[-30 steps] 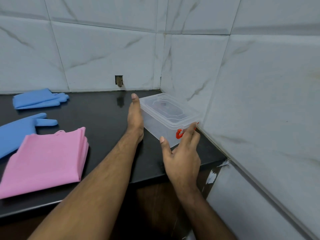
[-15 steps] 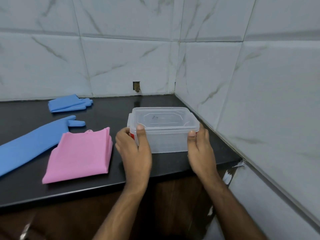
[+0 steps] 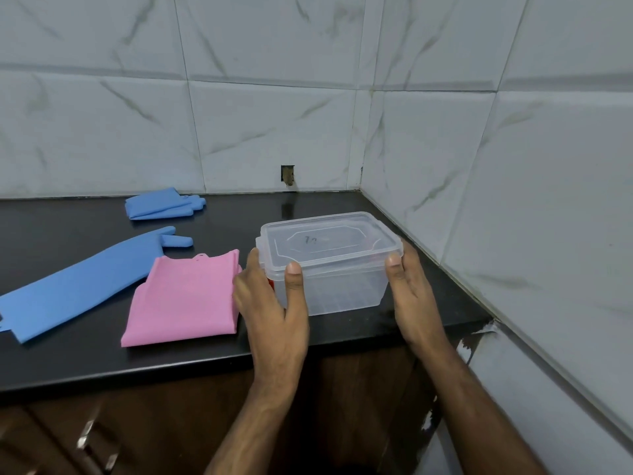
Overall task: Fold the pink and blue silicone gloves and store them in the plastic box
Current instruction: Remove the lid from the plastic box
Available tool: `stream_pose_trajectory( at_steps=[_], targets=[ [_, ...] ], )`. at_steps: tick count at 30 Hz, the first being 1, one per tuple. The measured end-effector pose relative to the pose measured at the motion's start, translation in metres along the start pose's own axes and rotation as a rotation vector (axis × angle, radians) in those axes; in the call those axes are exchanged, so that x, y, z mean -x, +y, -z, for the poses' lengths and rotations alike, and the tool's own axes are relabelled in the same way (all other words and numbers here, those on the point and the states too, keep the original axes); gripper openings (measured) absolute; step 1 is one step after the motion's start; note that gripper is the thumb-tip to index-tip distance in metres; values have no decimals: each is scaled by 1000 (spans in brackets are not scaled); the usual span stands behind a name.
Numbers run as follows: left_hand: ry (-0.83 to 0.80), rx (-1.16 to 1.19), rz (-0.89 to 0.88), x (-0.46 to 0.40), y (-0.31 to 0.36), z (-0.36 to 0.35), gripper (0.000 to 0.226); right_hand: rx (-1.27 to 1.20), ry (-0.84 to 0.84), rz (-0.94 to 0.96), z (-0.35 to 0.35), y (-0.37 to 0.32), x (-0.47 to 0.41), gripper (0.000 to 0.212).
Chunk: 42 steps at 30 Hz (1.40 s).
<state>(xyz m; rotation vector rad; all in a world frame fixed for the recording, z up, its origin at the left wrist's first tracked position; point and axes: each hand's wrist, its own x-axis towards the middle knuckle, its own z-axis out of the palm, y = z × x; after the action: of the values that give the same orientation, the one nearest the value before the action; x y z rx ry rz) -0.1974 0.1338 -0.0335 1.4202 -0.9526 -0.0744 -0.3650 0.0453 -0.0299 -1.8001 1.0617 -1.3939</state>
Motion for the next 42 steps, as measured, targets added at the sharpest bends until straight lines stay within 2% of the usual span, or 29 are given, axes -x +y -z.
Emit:
stream_pose_trajectory(
  at_steps=[2,6,10,12,15,17,21,25,26,28,30,33,37,40,42],
  targets=[
    [14,44,-7,-2,1,-1,66,10,7,6,-1,-2,0,57],
    [38,129,16,-3,3,-1,56,11,42,-6,-2,-1,0,79],
    [40,104,9,0,6,1,72,-9,125,-8,-2,-3,2,91],
    [44,71,7,1,11,4,79,-13,151,7,-3,-6,3,83],
    [33,113,9,-1,17,9,83,-61,189,1,-6,-15,4,41],
    [32,160,13,-4,21,13,78,-95,216,16,-8,-24,4,26],
    [80,252,-9,-10,26,22,65,-213,221,-81,-10,-40,2,33],
    [108,339,-96,-14,32,27,47,-294,193,-27,-6,-49,-3,70],
    [112,357,-131,-15,34,27,42,-313,197,-16,-4,-52,-4,67],
    [112,382,-188,-18,37,28,38,-352,216,-44,-1,-56,-6,43],
    [88,381,-227,-20,40,29,44,-377,203,-80,3,-60,-7,25],
    [21,260,-265,-25,46,27,60,-398,209,-62,12,-66,-5,19],
    [-100,119,-219,-36,55,20,74,-428,282,7,30,-74,4,20],
    [-207,108,-205,-41,69,7,77,-416,305,107,51,-77,13,9],
    [-280,160,-210,-41,80,-6,79,-375,340,199,68,-77,20,11]
  ],
)
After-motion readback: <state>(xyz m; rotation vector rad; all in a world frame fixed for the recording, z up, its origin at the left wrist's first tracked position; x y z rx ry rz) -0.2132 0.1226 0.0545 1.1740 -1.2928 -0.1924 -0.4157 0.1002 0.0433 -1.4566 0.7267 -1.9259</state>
